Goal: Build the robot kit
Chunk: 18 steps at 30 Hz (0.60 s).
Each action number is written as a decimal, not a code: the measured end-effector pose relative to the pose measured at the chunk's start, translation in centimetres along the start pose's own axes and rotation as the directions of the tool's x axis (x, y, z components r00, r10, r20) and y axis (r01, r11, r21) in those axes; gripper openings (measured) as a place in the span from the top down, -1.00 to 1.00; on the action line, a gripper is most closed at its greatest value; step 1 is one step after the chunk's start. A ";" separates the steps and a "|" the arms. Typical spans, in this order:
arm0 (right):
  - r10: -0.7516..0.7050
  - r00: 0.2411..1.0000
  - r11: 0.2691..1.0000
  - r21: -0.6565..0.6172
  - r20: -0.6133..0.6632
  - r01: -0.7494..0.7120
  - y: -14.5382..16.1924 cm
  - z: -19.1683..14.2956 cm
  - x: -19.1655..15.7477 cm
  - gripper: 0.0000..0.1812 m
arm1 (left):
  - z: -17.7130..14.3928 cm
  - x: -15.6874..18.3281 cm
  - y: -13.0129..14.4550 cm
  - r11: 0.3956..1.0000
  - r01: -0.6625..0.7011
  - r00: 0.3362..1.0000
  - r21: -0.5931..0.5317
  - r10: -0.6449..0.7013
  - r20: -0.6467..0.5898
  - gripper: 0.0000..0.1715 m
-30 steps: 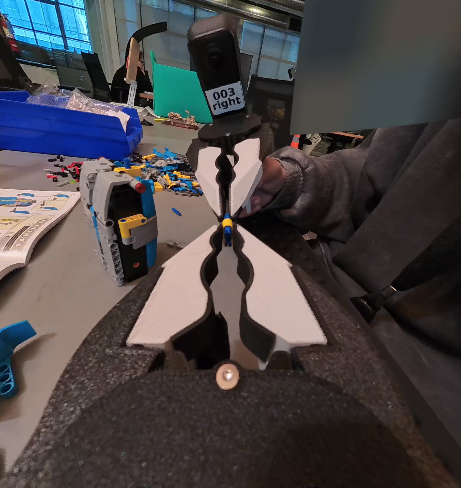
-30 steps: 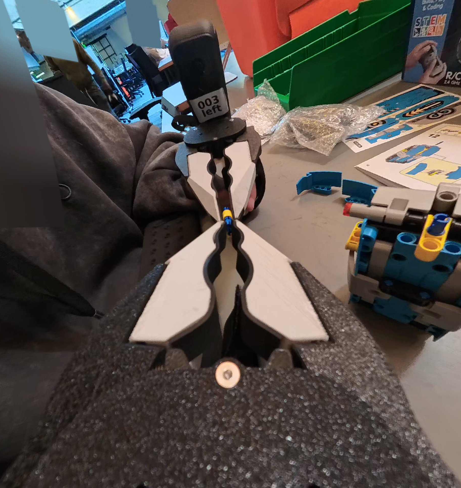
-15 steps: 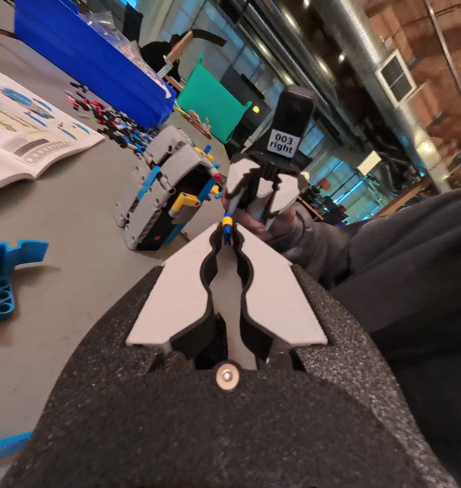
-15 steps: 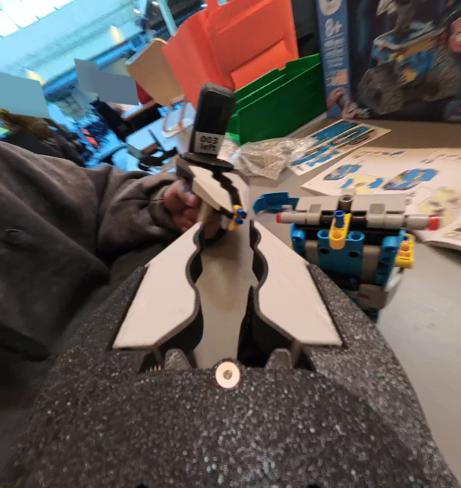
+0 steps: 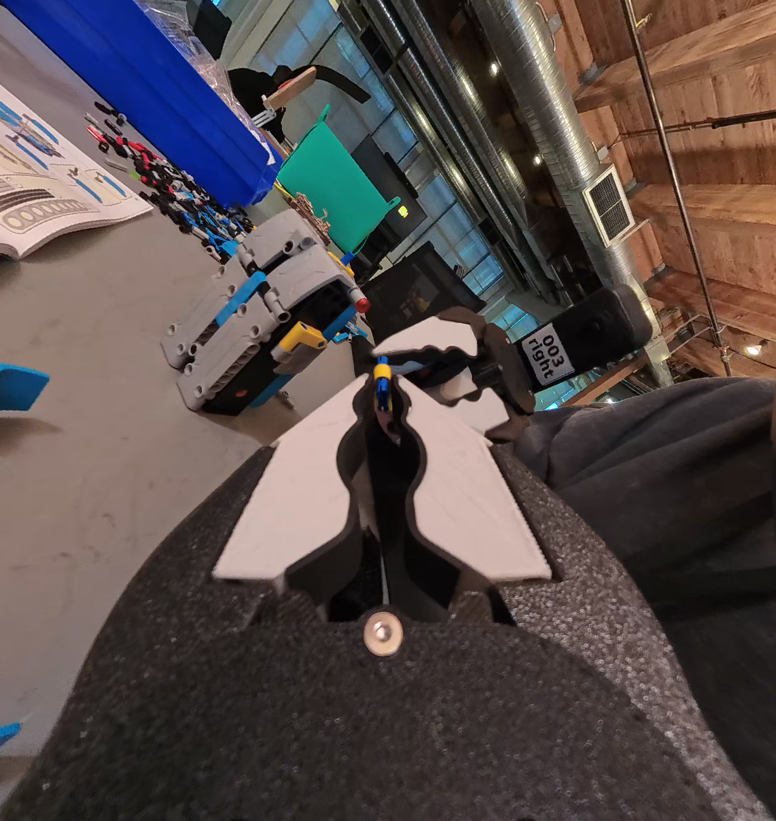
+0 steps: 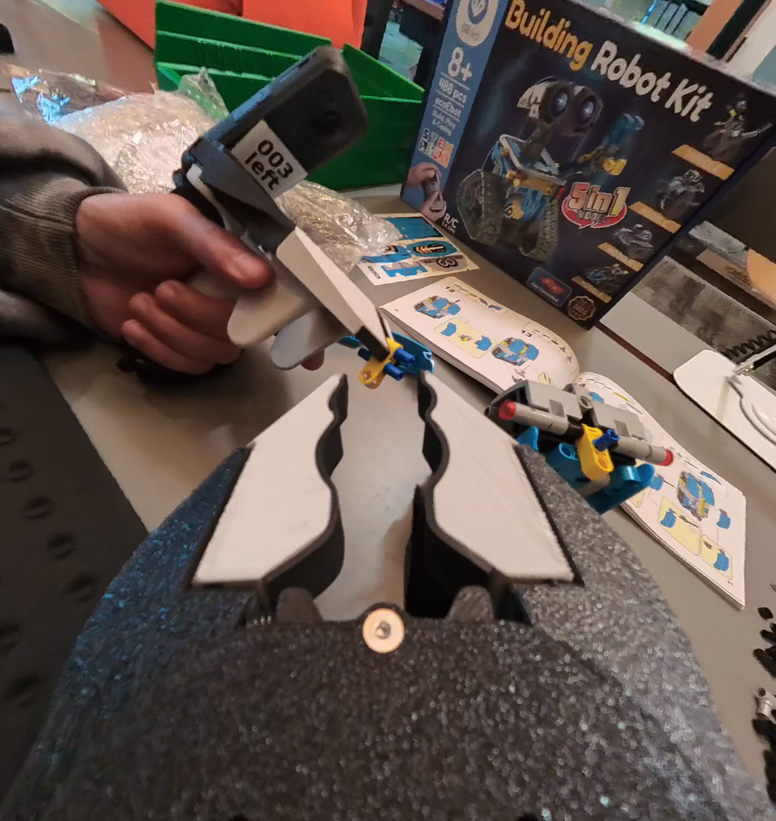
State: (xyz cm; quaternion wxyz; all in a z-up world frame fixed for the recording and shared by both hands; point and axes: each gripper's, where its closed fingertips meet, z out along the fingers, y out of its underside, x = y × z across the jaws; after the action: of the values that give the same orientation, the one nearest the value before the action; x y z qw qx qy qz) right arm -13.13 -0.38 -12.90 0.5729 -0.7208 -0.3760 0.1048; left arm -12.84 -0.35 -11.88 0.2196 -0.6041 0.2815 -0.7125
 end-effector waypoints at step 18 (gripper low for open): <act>0.180 0.975 0.983 0.018 0.128 -0.184 0.6 -1.4 0.9 0.79 | -1.9 1.4 -2.3 0.934 -0.345 0.937 0.088 0.336 0.099 0.61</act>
State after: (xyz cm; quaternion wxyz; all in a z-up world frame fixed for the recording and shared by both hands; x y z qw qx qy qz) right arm -11.47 -0.91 -12.71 0.5465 -0.7357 -0.3422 0.2077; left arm -14.88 0.70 -9.57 0.3822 -0.5625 0.3353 -0.6519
